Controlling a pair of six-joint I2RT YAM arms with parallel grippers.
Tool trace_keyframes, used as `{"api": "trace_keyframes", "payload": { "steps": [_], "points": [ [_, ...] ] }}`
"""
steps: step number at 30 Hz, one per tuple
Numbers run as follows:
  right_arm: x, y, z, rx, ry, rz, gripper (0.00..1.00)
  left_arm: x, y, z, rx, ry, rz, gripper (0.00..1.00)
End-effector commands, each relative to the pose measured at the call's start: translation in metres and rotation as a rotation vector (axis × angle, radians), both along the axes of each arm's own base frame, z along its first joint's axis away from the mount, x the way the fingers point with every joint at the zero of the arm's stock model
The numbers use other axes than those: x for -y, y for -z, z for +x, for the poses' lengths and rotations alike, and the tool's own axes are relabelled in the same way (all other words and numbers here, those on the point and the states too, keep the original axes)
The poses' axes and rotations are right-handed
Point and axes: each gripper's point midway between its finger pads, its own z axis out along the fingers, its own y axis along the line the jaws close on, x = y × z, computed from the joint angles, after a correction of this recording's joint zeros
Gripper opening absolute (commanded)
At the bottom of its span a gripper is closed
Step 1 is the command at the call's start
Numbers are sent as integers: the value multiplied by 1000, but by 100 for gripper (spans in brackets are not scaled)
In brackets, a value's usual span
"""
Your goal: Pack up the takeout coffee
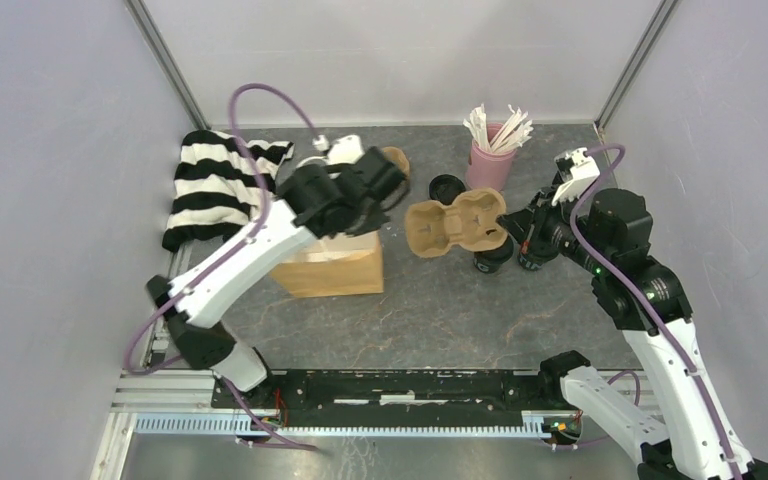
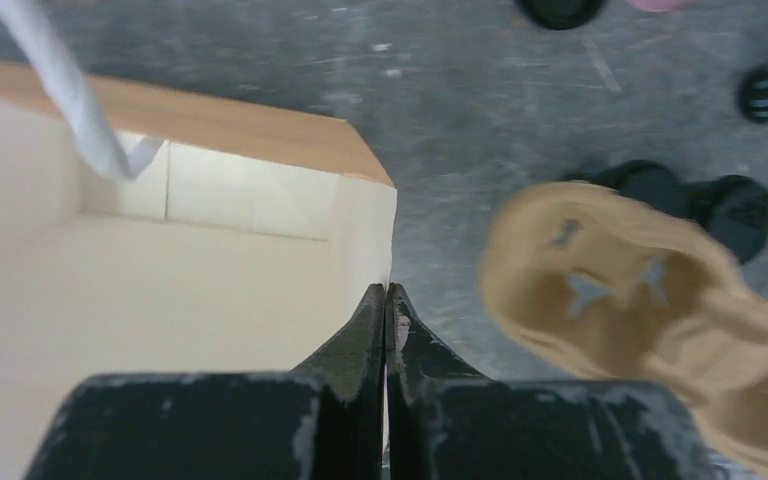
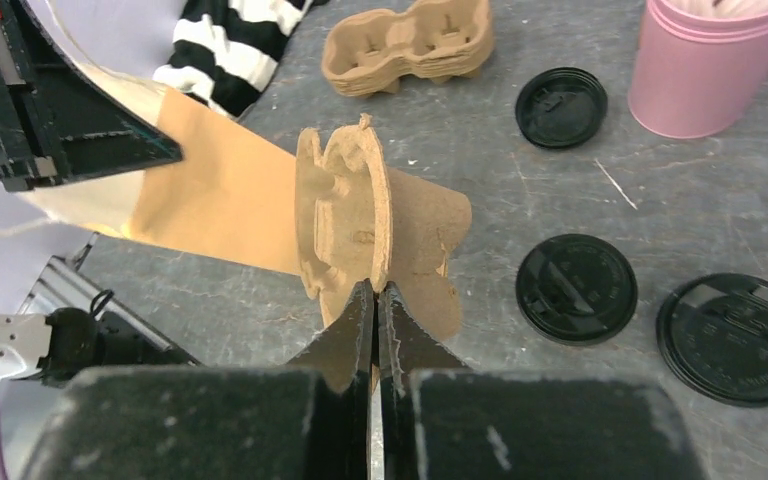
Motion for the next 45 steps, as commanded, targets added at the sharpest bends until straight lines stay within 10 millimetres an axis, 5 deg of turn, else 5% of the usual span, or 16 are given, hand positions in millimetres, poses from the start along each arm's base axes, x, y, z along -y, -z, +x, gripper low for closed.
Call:
{"api": "trace_keyframes", "payload": {
  "steps": [1, 5, 10, 13, 18, 21, 25, 31, 34, 36, 45],
  "points": [
    [20, -13, 4, 48, 109, -39, 0, 80, -13, 18, 79, -104, -161, 2],
    [42, -17, 4, 61, 214, -84, 0, 128, -14, 21, 103, -77, -174, 7],
    [83, -26, 3, 74, 411, -168, 0, 157, -15, 30, 115, -42, -256, 20],
    [105, -28, 0, 72, 520, -207, 0, 171, -23, 28, 120, 24, -295, 39],
    [131, -33, -6, 80, 648, -247, 0, 182, -74, 19, 193, 184, -413, 71],
    [137, -37, -9, 91, 683, -239, 0, 191, -115, 2, 274, 390, -494, 80],
    [129, -47, -9, 155, 623, -221, 0, 149, -151, -8, 408, 528, -415, 85],
    [114, -54, -7, 199, 536, -213, 0, -14, -126, 28, 331, 245, -220, 86],
    [107, -60, -7, 218, 496, -215, 0, -64, -114, 29, 312, 162, -94, 94],
    [101, -64, -7, 230, 457, -217, 0, -77, -94, 33, 233, 144, -42, 97],
    [78, -99, -17, 207, 366, -92, 0, -54, -32, 70, 49, 175, -68, 79]
  ]
}}
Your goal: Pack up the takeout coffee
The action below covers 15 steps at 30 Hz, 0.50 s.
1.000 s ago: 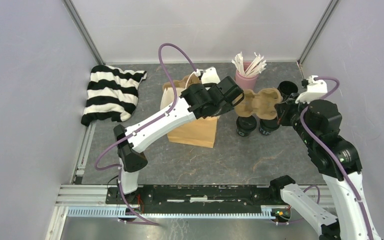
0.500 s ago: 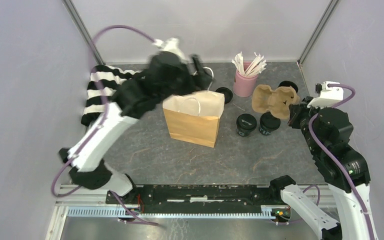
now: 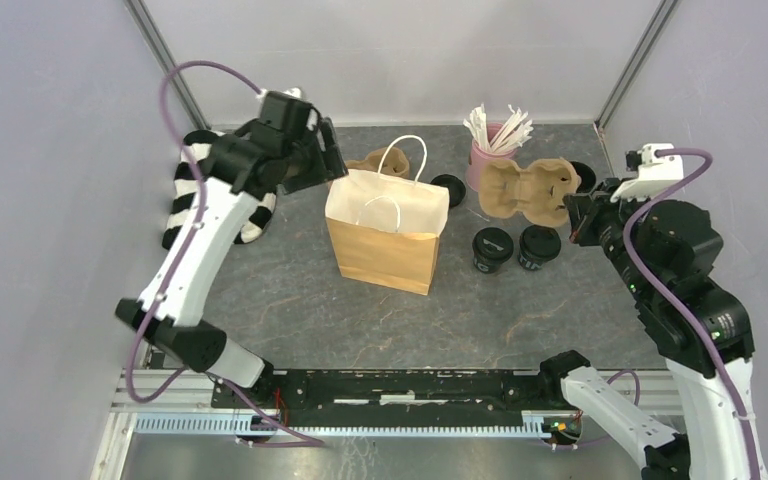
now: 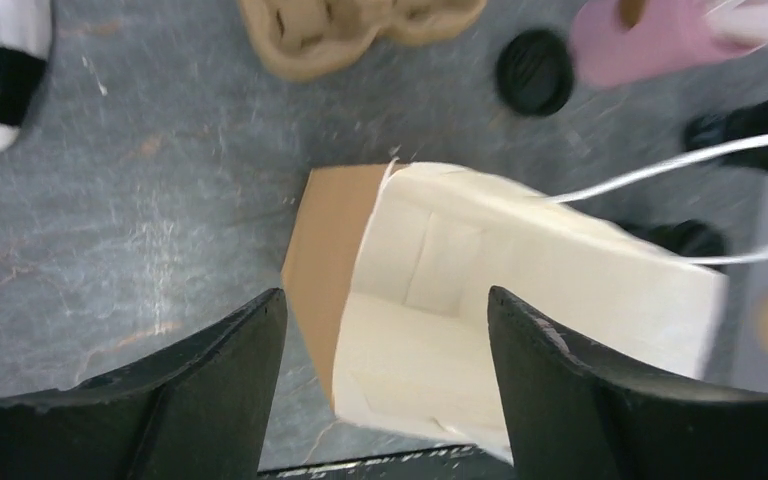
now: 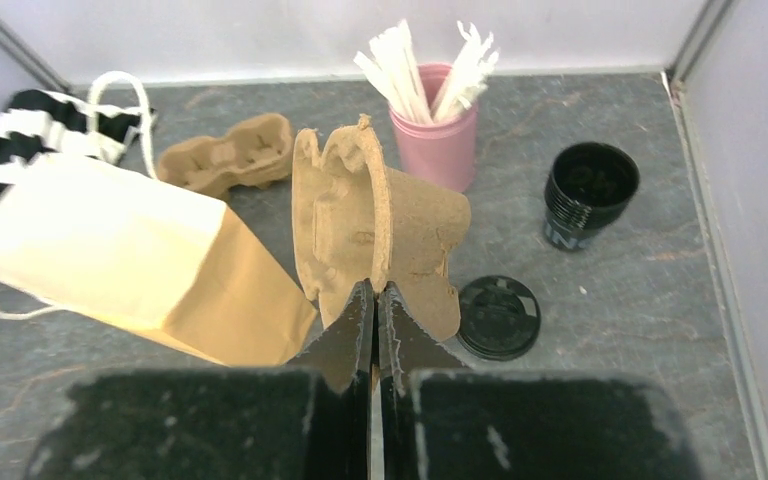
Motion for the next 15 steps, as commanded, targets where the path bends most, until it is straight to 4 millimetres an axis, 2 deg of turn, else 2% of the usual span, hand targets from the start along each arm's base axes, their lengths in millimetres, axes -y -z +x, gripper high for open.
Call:
{"api": "trace_keyframes", "payload": {
  "steps": [1, 4, 6, 11, 15],
  "points": [
    [-19, -44, -12, 61, -99, 106, 0, 6, 36, 4, -81, 75, 69, 75],
    [-33, -66, -18, 94, -176, 159, 0, 5, 57, 7, -102, 83, 102, 60],
    [-45, -75, -21, 96, -238, 191, 0, 2, 62, 8, -87, 58, 106, 49],
    [-89, -72, -19, 27, -432, 305, 0, 1, 67, 1, -51, 15, 37, 26],
    [-113, -66, -15, -19, -545, 343, 0, 6, 71, -14, -75, -18, -65, 19]
  ]
}}
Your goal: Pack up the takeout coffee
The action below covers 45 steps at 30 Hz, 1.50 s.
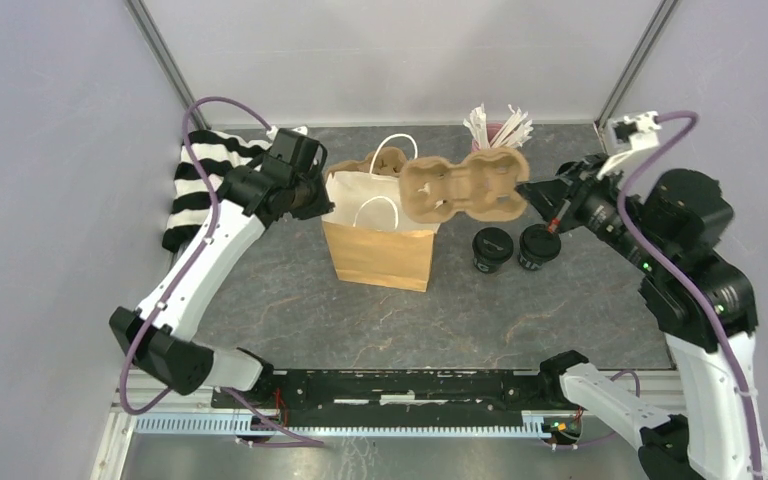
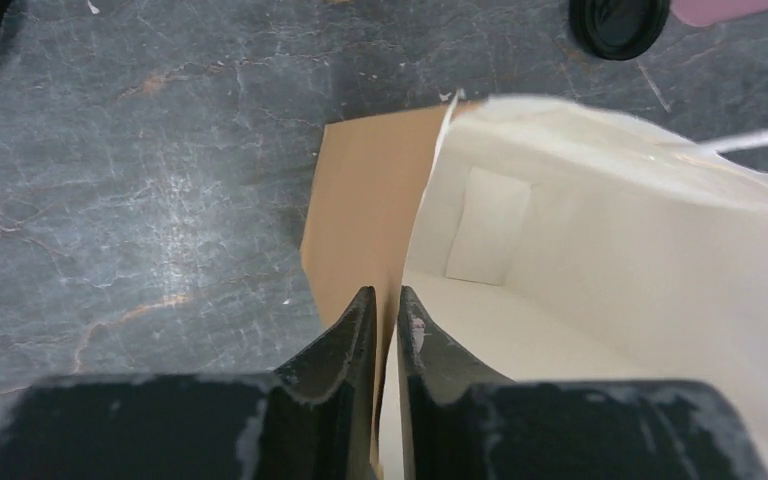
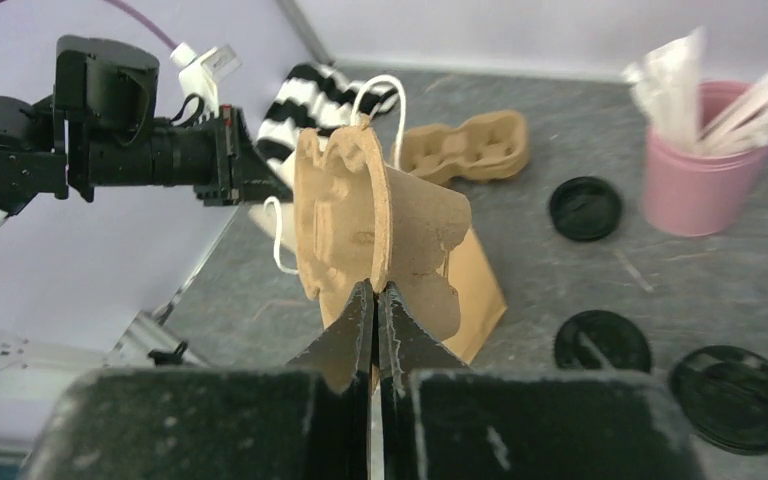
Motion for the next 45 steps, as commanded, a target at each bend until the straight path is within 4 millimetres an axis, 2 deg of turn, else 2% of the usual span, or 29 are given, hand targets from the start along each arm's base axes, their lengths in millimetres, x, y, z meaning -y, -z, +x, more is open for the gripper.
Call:
{"api": "trace_keyframes", "payload": {
  "steps": [1, 2, 6, 10, 13, 17, 21, 27, 30, 34, 38, 42, 45],
  "points": [
    [-39, -3, 2, -34, -192, 74, 0, 11, -20, -7, 72, -66, -175, 19],
    [-41, 1, 4, -46, -203, 65, 0, 15, -15, -12, 55, -87, -221, 20],
    [-40, 21, 17, -101, -174, 17, 0, 24, -19, -31, 61, -152, -367, 20],
    [-45, 30, 26, -158, -170, 36, 0, 28, -20, -46, 52, -193, -449, 20],
    [-50, 43, 32, -220, -166, 41, 0, 40, -19, -52, 25, -182, -511, 20],
    [-53, 53, 42, -283, -100, 38, 0, 51, -31, -58, 28, -152, -546, 24],
    [-70, 64, 42, -364, -81, 46, 0, 54, -35, -64, 36, -135, -550, 25],
    [-86, 85, 42, -449, 41, -32, 0, 41, -21, -66, 52, -176, -514, 26],
    [-102, 83, 40, -472, 63, -28, 0, 35, -27, -70, 78, -161, -496, 30],
    [-122, 81, 42, -470, 112, -54, 0, 34, -30, -78, 78, -102, -476, 31],
    [-151, 84, 44, -467, 87, -102, 0, 37, -30, -87, 81, -20, -462, 29],
    [-175, 87, 49, -438, 72, -101, 0, 25, -35, -90, 130, 10, -399, 33],
    [-182, 92, 50, -439, 50, -129, 0, 18, -41, -92, 160, 20, -375, 35]
  ]
}}
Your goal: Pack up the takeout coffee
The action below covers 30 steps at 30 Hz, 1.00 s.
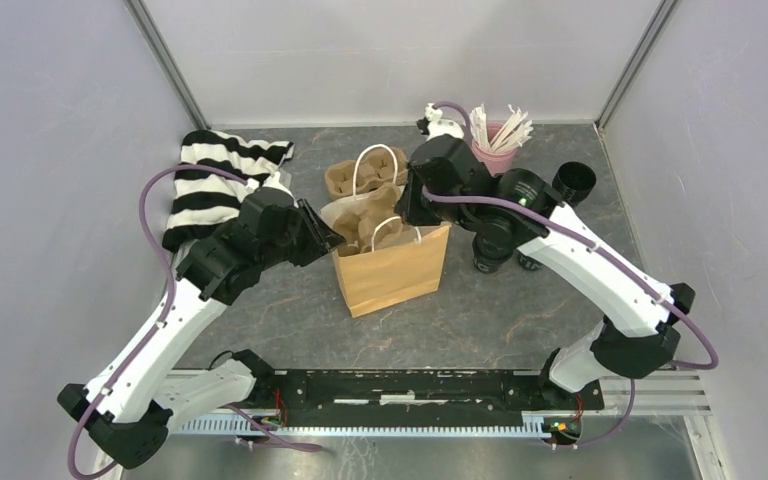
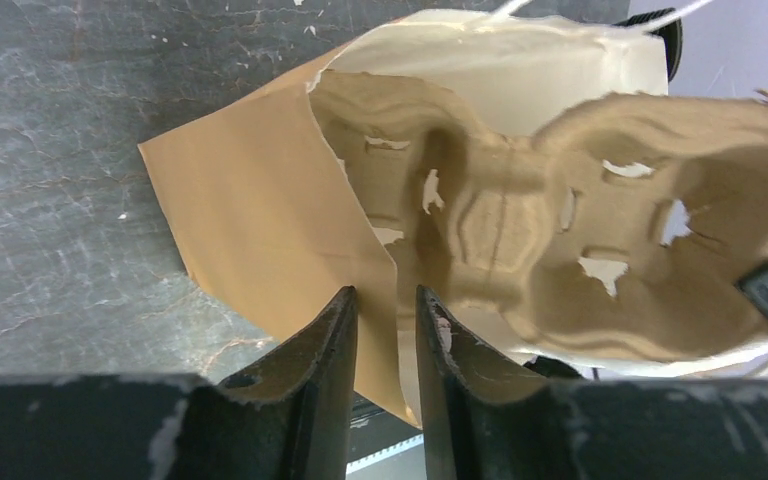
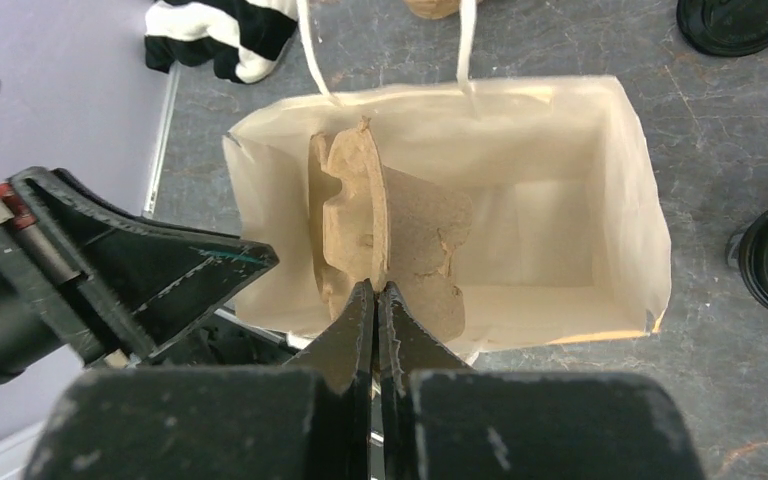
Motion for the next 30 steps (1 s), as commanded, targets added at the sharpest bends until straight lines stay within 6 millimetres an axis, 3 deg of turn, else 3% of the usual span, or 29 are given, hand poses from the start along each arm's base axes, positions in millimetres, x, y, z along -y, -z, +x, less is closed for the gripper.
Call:
{"api": "trace_keyframes", "payload": {
  "steps": [1, 5, 8, 10, 22, 30],
  "points": [
    [0, -14, 8, 60, 27, 0, 0, -13, -21, -5, 106, 40, 55, 36],
    [13, -17, 6, 142, -76, -73, 0, -22, -16, -6, 101, 23, 97, 43],
    [11, 2, 11, 88, -115, -70, 0, -21, -23, -4, 127, 55, 119, 51],
    [7, 9, 13, 63, -122, -75, 0, -20, -24, -3, 139, 82, 142, 52],
    [-27, 40, 28, 10, -119, -50, 0, -19, -3, -5, 119, 189, 244, 40],
    [-28, 76, 31, -20, -47, -64, 0, -19, 7, -7, 123, 226, 274, 34]
  ]
}}
